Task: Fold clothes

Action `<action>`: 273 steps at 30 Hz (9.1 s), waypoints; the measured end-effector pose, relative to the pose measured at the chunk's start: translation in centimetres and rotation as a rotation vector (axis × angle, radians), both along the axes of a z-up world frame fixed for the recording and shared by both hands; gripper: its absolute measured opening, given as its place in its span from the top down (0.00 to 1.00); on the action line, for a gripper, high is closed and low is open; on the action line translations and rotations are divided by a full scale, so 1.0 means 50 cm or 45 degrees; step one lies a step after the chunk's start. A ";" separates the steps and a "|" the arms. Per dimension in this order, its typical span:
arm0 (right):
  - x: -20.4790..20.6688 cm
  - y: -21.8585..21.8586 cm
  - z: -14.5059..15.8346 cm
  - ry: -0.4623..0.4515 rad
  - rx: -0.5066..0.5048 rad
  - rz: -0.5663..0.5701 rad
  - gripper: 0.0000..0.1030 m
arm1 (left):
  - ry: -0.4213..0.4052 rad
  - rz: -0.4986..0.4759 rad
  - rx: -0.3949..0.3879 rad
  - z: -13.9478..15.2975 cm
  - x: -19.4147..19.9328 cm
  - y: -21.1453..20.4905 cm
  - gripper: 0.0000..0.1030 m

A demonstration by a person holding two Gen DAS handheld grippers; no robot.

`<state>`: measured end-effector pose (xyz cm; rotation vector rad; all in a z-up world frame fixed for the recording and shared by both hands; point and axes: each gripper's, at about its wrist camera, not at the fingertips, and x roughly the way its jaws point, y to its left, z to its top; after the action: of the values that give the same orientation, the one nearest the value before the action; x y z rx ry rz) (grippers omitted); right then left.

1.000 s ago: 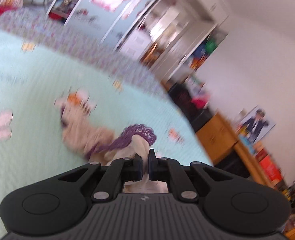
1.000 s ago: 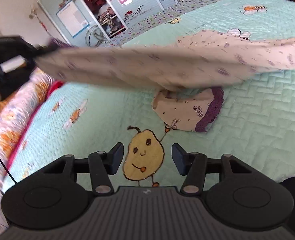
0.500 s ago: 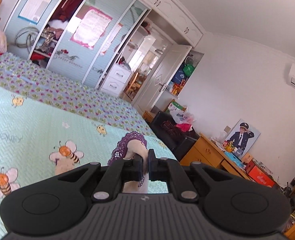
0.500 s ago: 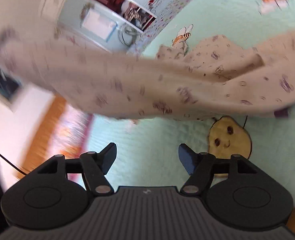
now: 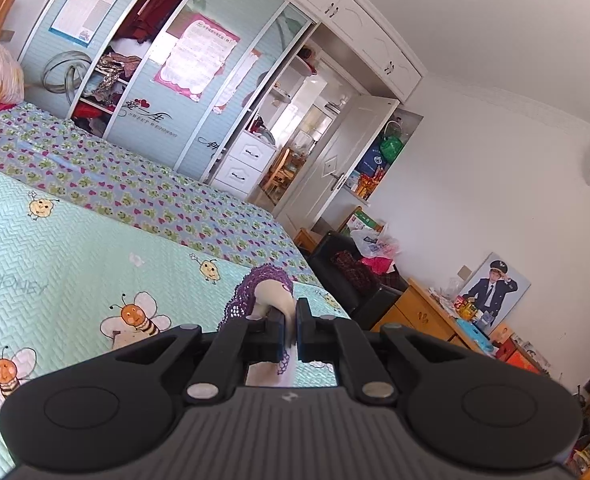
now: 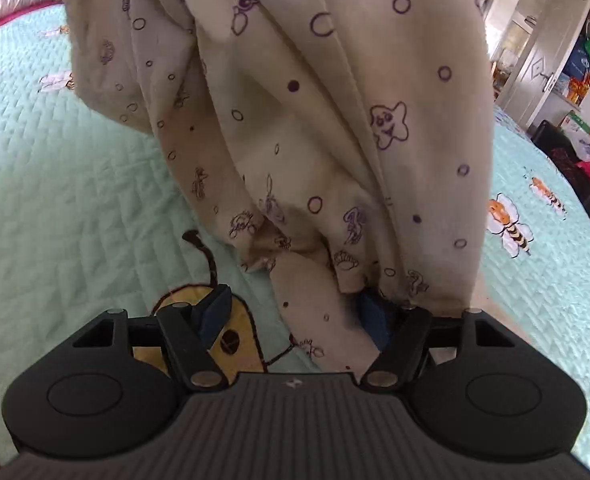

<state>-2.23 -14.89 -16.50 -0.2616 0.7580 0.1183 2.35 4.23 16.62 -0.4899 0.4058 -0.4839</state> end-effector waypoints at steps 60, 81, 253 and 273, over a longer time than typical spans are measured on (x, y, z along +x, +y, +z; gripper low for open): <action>-0.069 -0.440 0.502 -0.716 0.721 -0.500 0.93 | -0.039 0.198 0.142 0.192 0.243 0.064 0.96; -0.176 -0.408 0.193 -0.373 0.653 -0.771 0.53 | 0.475 -0.085 0.629 -0.413 0.235 0.003 0.44; -0.036 -0.059 0.117 0.024 1.018 -0.309 0.18 | 0.753 0.484 -0.282 -0.597 0.016 0.365 0.99; -0.135 -0.200 0.111 -0.039 0.992 -0.589 0.18 | 0.817 0.605 -0.208 -0.570 -0.228 0.471 0.70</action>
<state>-8.96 -24.88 -10.94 0.6494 0.6738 -0.0351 -9.04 27.76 -11.88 -0.8760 0.8412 0.1176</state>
